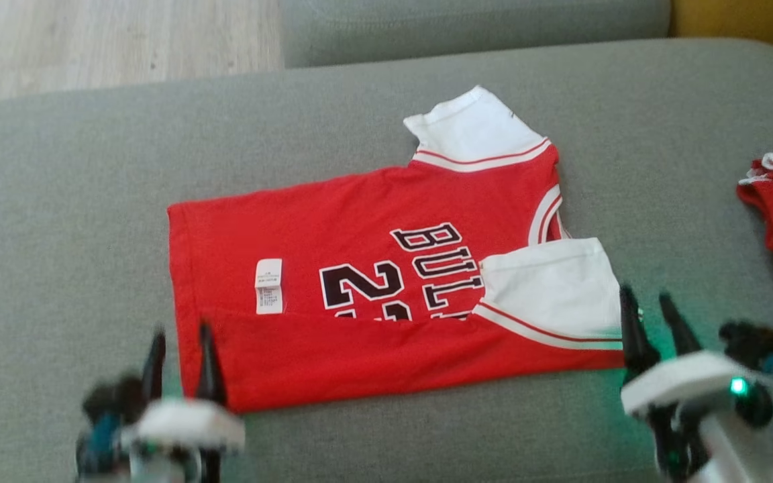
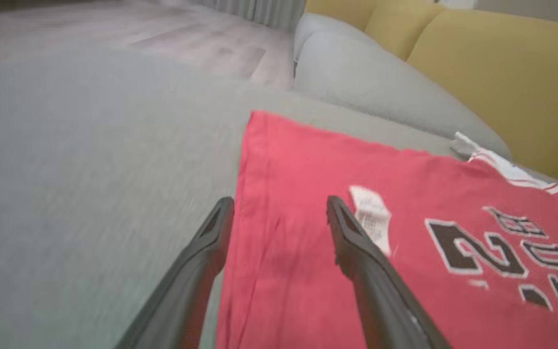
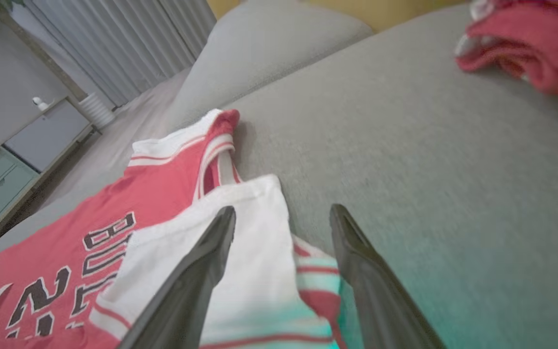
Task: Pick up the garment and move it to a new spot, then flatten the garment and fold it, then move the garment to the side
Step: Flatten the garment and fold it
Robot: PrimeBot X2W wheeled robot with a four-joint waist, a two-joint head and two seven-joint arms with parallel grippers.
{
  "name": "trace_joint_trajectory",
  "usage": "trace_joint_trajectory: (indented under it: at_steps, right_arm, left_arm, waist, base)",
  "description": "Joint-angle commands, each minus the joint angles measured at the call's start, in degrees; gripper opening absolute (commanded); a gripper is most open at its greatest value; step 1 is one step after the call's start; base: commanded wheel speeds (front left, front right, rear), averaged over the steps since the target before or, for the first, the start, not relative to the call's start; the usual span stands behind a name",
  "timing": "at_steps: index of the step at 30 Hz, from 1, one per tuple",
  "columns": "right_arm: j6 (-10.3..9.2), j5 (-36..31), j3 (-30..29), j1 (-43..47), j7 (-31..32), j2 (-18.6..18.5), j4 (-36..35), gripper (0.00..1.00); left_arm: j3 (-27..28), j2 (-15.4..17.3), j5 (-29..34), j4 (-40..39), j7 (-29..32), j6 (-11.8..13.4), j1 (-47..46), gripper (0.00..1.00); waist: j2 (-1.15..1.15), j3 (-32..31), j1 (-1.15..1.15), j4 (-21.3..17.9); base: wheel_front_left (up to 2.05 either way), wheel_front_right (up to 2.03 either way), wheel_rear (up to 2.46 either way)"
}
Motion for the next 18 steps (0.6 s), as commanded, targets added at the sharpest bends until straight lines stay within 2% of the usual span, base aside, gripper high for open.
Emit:
trace_joint_trajectory:
  at_steps: [1,4,10,14,18]
  right_arm:
    - [0.17,-1.07,0.82,-3.57,-0.23,-1.25,-2.35,1.0]
    - [0.17,-2.53,0.48,-6.79,0.5,-0.96,-3.38,1.0]
    - [0.17,-4.54,2.02,-13.31,1.79,0.2,-4.37,1.0]
    - [0.17,-4.81,3.61,-16.74,1.87,0.61,-4.49,1.0]
    - [0.17,-4.62,5.2,-19.09,1.52,0.58,-4.11,1.0]
  left_arm:
    - [2.08,1.49,1.4,-1.4,-0.32,-0.55,-5.65,1.0]
    - [0.87,4.06,3.25,3.06,0.52,-1.97,-13.05,1.0]
    - [-1.48,9.81,2.62,11.07,8.62,-4.64,-27.55,1.0]
    - [-3.58,12.98,1.54,15.18,13.89,-5.17,-33.01,1.0]
    - [-6.62,14.62,-0.3,17.41,16.84,-5.28,-35.99,1.0]
  waist:
    - [0.0,1.28,0.0,0.12]
    - [0.0,3.41,0.0,0.0]
    - [0.0,8.42,0.0,-0.99]
    - [0.0,11.24,0.0,-1.91]
    - [0.0,12.96,0.0,-2.33]
  base:
    - [0.0,0.0,0.0]
    - [0.0,0.0,0.0]
    - [0.0,0.0,0.0]
    - [0.0,0.0,0.0]
    - [0.0,0.0,0.0]
